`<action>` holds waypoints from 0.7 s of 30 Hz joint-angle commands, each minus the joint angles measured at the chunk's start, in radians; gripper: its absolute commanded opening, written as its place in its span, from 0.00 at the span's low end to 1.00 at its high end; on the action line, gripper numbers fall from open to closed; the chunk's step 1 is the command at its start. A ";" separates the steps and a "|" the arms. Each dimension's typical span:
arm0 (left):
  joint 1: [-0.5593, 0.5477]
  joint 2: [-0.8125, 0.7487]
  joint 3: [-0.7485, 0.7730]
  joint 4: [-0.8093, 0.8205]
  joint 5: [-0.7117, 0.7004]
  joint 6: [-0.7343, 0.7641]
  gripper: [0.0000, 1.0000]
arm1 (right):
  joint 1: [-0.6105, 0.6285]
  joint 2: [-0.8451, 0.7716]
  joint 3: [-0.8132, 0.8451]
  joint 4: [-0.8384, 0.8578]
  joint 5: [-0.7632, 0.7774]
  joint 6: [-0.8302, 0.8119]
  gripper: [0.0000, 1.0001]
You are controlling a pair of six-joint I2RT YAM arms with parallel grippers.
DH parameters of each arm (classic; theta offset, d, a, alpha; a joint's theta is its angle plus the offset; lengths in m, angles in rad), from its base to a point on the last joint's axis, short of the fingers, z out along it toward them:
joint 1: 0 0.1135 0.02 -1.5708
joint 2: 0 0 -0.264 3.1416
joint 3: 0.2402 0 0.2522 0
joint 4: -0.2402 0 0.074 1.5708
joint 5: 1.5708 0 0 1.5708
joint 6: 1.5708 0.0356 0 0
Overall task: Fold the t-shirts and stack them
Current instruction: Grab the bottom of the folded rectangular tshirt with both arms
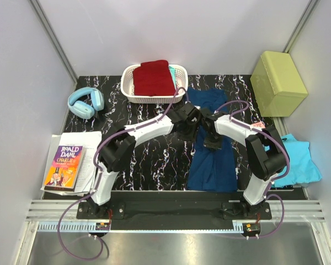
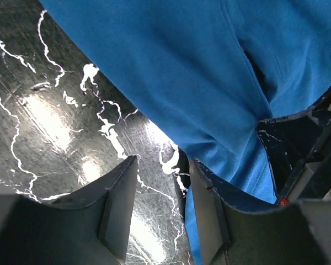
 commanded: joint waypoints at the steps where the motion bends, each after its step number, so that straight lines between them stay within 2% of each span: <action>1: -0.022 -0.060 -0.082 0.062 0.058 -0.003 0.47 | 0.005 0.008 0.035 -0.005 0.013 -0.007 0.00; 6: -0.052 -0.177 -0.364 0.232 0.095 -0.006 0.44 | 0.002 0.028 0.041 0.001 -0.008 -0.012 0.00; 12: -0.069 -0.422 -0.658 0.451 0.121 -0.029 0.44 | -0.005 0.044 0.049 0.024 -0.051 -0.003 0.00; 16: -0.071 -0.520 -0.731 0.541 0.126 -0.033 0.43 | -0.007 0.058 0.069 0.029 -0.060 0.000 0.00; 21: -0.088 -0.557 -0.769 0.686 0.163 -0.010 0.39 | -0.013 0.067 0.083 0.041 -0.082 0.003 0.00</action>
